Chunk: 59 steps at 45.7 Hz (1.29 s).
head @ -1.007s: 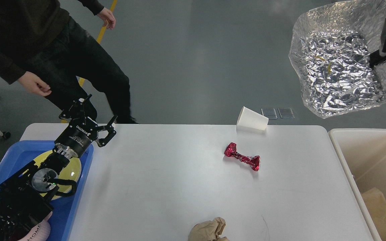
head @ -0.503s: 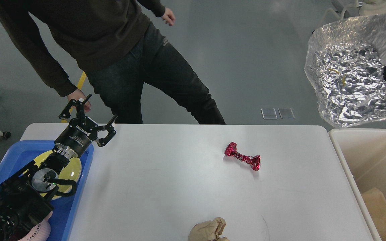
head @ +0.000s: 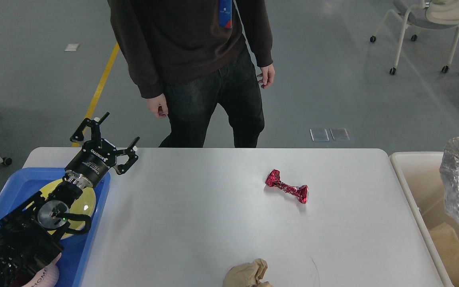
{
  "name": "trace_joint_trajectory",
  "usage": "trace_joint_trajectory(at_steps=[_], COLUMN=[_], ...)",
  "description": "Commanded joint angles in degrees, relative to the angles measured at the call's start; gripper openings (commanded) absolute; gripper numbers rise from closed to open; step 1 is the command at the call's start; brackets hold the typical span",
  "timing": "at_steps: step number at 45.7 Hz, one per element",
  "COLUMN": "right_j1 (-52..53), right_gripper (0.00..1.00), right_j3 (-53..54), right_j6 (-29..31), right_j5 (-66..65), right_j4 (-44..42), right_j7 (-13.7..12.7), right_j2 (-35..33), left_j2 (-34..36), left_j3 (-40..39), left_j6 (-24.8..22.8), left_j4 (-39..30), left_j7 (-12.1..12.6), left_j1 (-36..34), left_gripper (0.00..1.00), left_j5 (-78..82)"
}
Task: Tidy desktop
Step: 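Lift the silver foil bag and carry it into the white bin, then lower the right gripper toward the crumpled brown paper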
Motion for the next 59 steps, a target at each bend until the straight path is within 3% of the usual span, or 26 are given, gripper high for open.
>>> trace_joint_trajectory(at_steps=[1,10,21,22,24,25,26,43,51,59], right_j1=[-21.8,-43.5,-45.9,-45.9,-46.1,-46.1,-46.1,-43.3,-27.1,4.8], right_gripper=[0.00,0.00,0.00,0.07,0.38,0.63,1.00,1.00,1.00,1.00], right_j3=[10.0,21.7,22.7,22.8,22.8,22.9,23.0,23.1,21.0,7.7], right_j6=[-10.1,-14.4,-16.5,-17.0,-17.8,-18.1,-18.6,-18.1,-14.5,-1.8], right_j5=[0.1,0.0,0.0,0.0,0.0,0.1,0.1,0.6,-0.1,0.2], right_j4=[-9.7,-31.3,-34.5,-34.5,-34.5,-34.5,-34.5,-30.5,-10.5,15.6], right_j7=[0.0,0.6,1.1,1.1,1.1,1.1,1.1,1.1,0.4,-0.6], right_j2=[4.3,12.0,14.5,14.5,14.9,14.9,15.0,14.8,7.5,3.8], left_j2=[0.0,0.0,0.0,0.0,0.0,0.0,0.0,0.0,0.0,0.0], left_j3=[0.0,0.0,0.0,0.0,0.0,0.0,0.0,0.0,0.0,0.0], left_j6=[0.0,0.0,0.0,0.0,0.0,0.0,0.0,0.0,0.0,0.0], left_j4=[0.0,0.0,0.0,0.0,0.0,0.0,0.0,0.0,0.0,0.0], left_j7=[0.0,0.0,0.0,0.0,0.0,0.0,0.0,0.0,0.0,0.0], left_j1=[0.0,0.0,0.0,0.0,0.0,0.0,0.0,0.0,0.0,0.0], left_gripper=[1.00,1.00,1.00,1.00,1.00,1.00,1.00,1.00,1.00,1.00], left_j5=[0.0,0.0,0.0,0.0,0.0,0.0,0.0,0.0,0.0,0.0])
